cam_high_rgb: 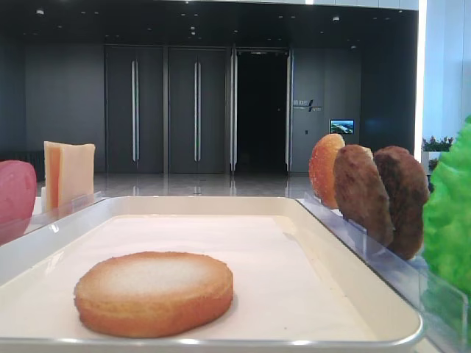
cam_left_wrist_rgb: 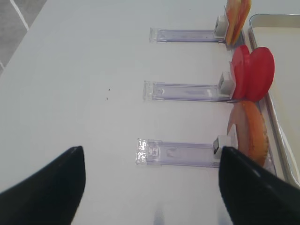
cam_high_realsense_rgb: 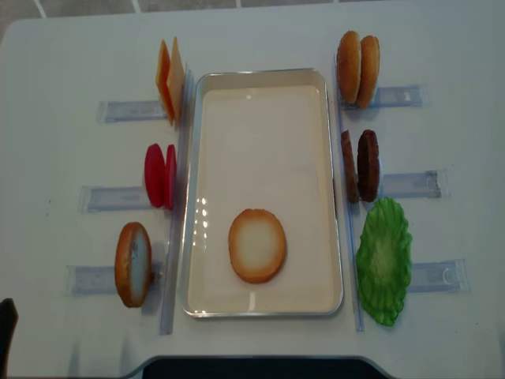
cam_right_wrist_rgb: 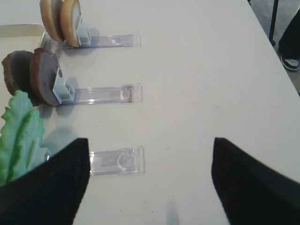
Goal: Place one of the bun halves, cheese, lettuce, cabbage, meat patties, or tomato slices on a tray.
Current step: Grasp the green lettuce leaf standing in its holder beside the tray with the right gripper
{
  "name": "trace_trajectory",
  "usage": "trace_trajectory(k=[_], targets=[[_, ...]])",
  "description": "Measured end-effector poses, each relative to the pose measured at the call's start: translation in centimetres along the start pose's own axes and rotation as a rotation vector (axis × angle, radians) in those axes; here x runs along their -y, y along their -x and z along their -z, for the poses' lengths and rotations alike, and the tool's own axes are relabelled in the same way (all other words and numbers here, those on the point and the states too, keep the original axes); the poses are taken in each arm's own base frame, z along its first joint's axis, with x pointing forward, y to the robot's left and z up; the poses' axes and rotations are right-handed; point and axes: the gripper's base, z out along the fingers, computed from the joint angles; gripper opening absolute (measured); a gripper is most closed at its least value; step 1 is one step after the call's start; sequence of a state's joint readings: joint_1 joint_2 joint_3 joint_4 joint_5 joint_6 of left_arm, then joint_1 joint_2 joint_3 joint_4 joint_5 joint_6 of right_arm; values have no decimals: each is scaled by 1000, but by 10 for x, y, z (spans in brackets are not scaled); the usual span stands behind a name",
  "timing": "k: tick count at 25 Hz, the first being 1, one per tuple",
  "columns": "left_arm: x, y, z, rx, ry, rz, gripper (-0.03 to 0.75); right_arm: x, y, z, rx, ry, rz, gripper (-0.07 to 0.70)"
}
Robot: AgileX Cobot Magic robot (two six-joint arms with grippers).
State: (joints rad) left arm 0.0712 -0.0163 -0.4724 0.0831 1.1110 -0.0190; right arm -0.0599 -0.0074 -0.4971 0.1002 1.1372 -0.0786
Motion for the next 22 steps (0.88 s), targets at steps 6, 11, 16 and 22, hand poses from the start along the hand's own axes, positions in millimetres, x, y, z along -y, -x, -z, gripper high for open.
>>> trace_trajectory(k=[6, 11, 16, 22], targets=[[0, 0, 0, 0, 0, 0, 692, 0, 0, 0, 0, 0, 0, 540], [0, 0, 0, 0, 0, 0, 692, 0, 0, 0, 0, 0, 0, 540], [0, 0, 0, 0, 0, 0, 682, 0, 0, 0, 0, 0, 0, 540], [0, 0, 0, 0, 0, 0, 632, -2, 3, -3, -54, 29, -15, 540]])
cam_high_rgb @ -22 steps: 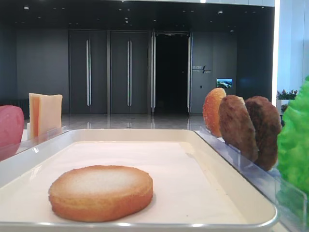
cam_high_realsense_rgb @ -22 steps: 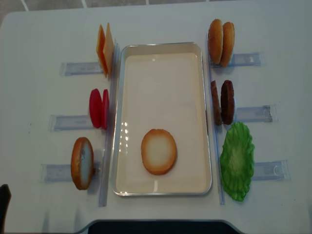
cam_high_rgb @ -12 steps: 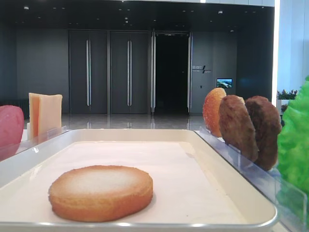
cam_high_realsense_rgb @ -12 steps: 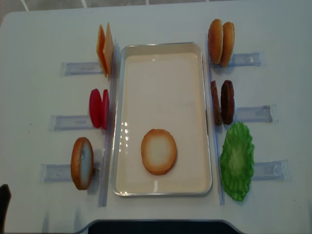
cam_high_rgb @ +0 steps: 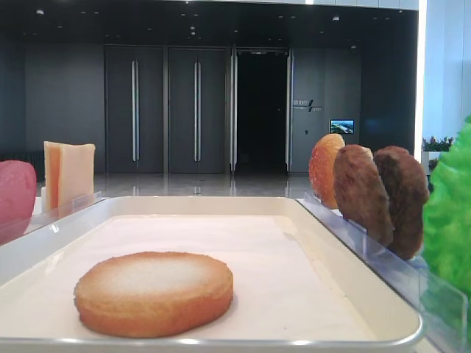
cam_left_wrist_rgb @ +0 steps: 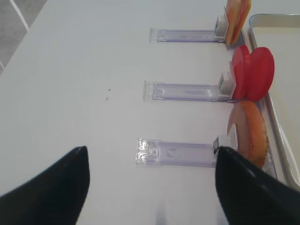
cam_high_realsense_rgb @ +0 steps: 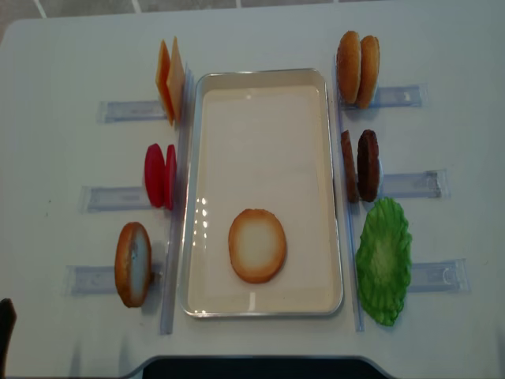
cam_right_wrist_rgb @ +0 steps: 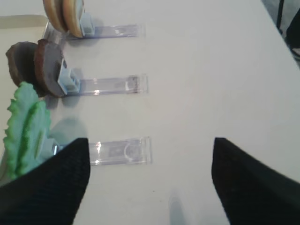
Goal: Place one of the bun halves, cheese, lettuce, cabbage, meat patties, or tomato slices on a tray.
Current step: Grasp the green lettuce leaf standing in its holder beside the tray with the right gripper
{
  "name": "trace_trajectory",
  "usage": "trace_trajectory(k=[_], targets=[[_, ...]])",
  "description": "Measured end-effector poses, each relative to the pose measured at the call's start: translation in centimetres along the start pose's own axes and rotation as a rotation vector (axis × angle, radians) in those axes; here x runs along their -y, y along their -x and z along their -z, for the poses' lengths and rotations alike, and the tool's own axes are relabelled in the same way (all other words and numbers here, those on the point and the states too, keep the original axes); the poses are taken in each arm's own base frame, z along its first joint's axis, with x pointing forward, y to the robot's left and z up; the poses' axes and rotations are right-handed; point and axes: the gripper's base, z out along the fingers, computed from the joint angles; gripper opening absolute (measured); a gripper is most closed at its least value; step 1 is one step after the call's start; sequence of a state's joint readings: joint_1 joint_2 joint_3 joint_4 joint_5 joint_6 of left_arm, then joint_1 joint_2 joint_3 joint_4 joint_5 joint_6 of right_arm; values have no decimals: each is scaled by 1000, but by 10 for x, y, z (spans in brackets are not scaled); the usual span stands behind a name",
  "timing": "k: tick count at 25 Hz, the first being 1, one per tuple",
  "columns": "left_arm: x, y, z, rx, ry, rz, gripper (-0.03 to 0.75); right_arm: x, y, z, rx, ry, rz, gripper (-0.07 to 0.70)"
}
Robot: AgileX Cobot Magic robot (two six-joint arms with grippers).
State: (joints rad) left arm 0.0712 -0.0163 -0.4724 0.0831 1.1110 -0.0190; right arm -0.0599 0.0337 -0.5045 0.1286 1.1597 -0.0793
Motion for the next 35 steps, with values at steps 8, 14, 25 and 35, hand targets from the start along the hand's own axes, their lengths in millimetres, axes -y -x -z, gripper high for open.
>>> trace_trajectory(k=[8, 14, 25, 35], targets=[[0, 0, 0, 0, 0, 0, 562, -2, 23, -24, -267, 62, -51, 540], [0, 0, 0, -1, 0, 0, 526, 0, 53, -49, -439, 82, -86, 540], [0, 0, 0, -1, 0, -3, 440, 8, 122, -98, -582, 93, -85, 540], [0, 0, 0, -1, 0, -3, 323, 6, 140, -119, -615, 144, -91, 540]])
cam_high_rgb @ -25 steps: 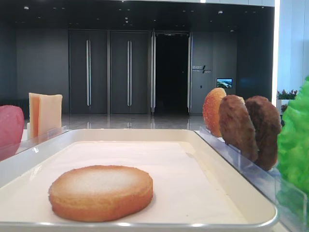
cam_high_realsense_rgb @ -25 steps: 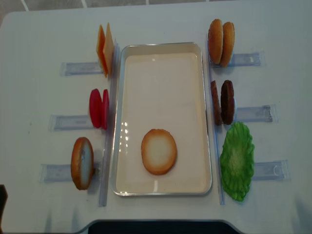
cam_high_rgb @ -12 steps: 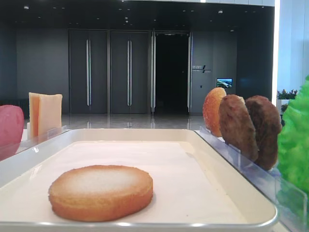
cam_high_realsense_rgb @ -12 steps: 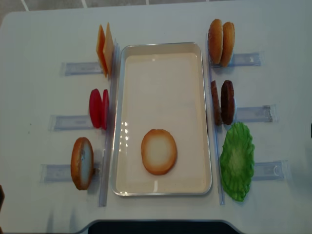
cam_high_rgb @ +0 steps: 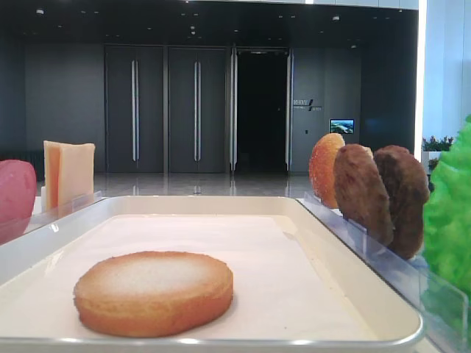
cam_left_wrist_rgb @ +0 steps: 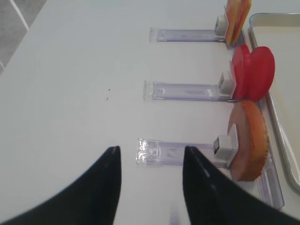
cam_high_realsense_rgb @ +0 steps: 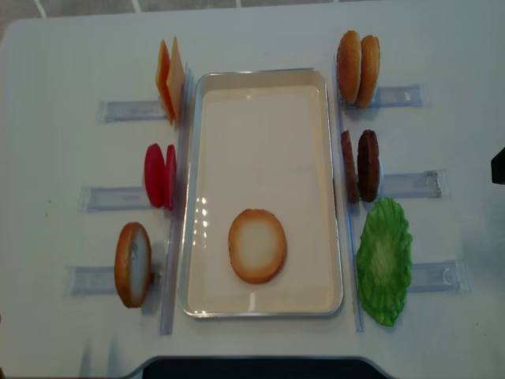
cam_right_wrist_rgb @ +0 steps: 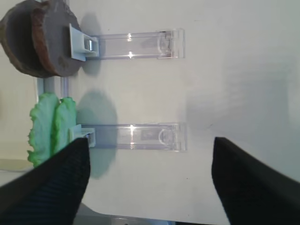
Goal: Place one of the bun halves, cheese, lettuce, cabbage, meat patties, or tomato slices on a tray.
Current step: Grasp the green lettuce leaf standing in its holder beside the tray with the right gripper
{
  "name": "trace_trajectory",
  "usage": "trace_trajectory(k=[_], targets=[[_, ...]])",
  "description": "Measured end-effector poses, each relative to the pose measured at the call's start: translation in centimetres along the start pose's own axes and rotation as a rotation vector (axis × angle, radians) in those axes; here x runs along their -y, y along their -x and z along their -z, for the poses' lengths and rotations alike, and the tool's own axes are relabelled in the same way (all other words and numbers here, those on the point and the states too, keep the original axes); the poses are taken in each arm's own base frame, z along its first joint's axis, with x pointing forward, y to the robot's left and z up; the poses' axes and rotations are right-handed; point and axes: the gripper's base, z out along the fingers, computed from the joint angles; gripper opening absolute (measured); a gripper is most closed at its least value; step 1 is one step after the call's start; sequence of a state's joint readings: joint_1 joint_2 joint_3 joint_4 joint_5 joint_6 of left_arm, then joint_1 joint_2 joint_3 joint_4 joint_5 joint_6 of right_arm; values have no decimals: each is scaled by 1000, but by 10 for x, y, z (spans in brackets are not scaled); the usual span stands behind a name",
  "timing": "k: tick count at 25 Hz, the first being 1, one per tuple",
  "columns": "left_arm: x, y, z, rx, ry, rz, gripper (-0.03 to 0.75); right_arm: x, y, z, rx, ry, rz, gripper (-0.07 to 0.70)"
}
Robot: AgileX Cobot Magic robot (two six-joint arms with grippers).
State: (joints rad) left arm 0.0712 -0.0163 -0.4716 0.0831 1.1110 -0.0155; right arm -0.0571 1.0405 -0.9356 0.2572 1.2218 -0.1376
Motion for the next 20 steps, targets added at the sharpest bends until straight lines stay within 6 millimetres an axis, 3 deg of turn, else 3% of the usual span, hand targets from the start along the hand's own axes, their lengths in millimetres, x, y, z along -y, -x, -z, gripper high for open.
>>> trace_trajectory(k=[4, 9, 16, 20], targets=[[0, 0, 0, 0, 0, 0, 267, -12, -1, -2, -10, 42, 0, 540], [0, 0, 0, -1, 0, 0, 193, -42, -8, -6, -57, 96, 38, 540], [0, 0, 0, -1, 0, 0, 97, -68, -20, -11, -105, 62, 66, 540], [0, 0, 0, -1, 0, 0, 32, -82, -20, -24, -176, 55, 85, 540]])
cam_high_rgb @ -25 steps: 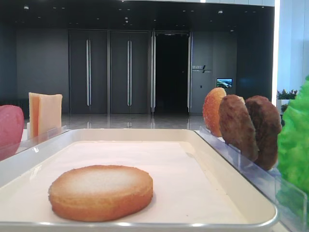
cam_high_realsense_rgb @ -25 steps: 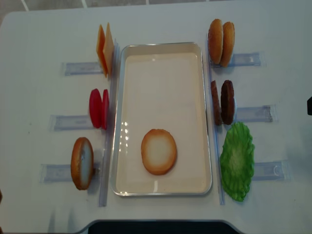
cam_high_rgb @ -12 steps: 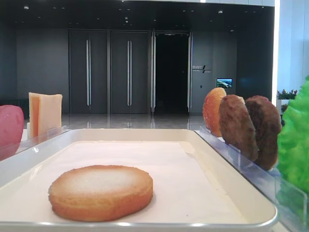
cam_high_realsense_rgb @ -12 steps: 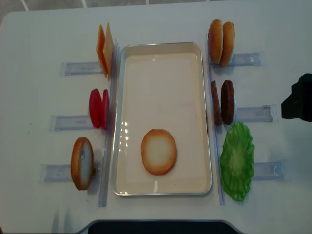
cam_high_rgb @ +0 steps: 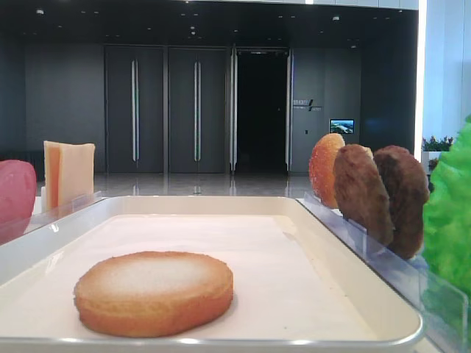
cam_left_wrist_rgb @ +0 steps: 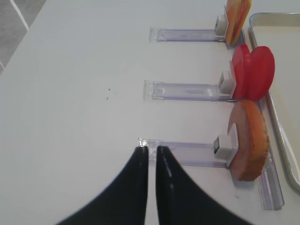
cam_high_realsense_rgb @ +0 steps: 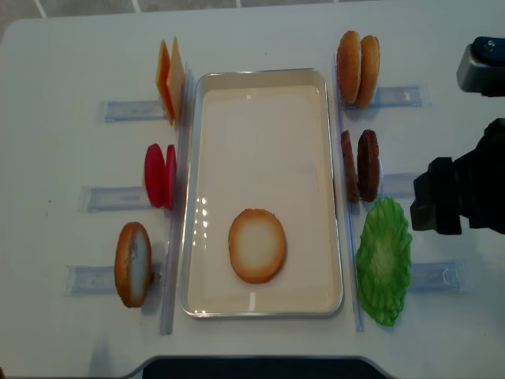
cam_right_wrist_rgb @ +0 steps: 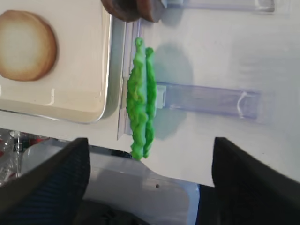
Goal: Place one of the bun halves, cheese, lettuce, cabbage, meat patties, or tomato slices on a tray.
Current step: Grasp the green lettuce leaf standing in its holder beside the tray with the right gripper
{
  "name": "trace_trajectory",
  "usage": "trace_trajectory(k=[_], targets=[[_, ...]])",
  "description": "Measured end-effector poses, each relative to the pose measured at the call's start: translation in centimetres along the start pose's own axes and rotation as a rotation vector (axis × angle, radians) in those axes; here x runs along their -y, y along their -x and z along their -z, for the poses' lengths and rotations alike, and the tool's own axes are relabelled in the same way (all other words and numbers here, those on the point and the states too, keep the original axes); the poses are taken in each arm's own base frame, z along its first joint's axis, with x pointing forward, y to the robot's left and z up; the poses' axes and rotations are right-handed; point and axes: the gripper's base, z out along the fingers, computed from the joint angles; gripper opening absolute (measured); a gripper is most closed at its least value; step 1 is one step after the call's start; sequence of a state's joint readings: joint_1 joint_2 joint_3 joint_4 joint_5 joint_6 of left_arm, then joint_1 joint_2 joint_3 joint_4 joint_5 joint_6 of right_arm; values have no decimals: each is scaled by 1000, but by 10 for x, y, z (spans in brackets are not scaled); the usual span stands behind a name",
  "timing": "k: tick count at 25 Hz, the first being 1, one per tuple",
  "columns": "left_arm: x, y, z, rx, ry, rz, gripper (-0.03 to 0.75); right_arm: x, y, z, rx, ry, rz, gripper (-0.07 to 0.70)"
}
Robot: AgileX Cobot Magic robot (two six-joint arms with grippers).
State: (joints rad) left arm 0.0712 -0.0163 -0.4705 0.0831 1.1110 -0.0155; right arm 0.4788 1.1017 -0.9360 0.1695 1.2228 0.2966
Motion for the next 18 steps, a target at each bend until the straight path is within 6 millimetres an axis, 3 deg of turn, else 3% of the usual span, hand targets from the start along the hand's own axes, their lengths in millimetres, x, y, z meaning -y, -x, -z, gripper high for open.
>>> trace_trajectory(k=[7, 18], targets=[[0, 0, 0, 0, 0, 0, 0, -8, 16, -33, -84, -68, 21, 540], [0, 0, 0, 0, 0, 0, -1, -12, 29, -49, -58, -59, 16, 540]])
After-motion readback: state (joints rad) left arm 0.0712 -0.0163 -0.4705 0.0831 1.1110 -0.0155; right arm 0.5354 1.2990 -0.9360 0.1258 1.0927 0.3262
